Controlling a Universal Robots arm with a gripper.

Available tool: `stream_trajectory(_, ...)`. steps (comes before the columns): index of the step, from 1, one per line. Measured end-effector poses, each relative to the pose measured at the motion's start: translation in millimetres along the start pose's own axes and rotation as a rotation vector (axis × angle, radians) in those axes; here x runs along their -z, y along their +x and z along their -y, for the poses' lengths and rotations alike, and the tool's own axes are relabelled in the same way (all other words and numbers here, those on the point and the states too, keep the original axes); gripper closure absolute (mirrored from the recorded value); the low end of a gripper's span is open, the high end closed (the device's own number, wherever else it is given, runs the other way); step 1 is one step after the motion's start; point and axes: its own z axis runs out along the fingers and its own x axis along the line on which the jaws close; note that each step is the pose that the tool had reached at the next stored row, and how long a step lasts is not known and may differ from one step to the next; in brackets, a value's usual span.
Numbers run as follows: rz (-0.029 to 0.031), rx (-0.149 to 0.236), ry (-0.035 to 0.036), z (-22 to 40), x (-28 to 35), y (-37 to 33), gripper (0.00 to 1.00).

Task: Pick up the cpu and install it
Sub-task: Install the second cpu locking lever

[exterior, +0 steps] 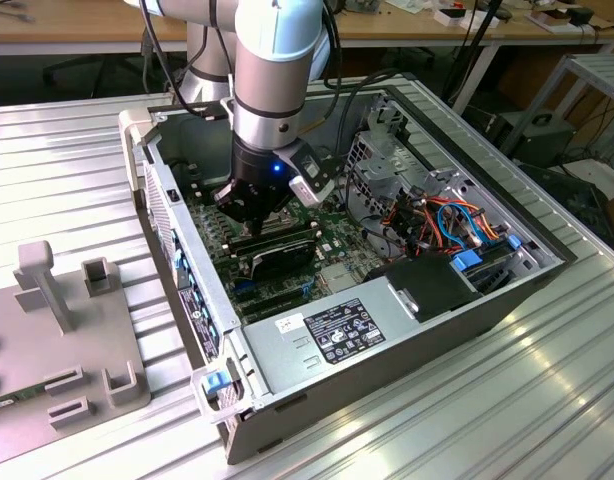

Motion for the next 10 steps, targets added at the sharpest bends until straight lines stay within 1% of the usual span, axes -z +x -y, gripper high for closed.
stream_trajectory(5, 0.0, 0.0, 0.0, 0.0, -2.0, 0.8, 0.89)
stream_trajectory(10, 0.0, 0.0, -0.0002, -0.2, -2.5, 1.5, 0.89)
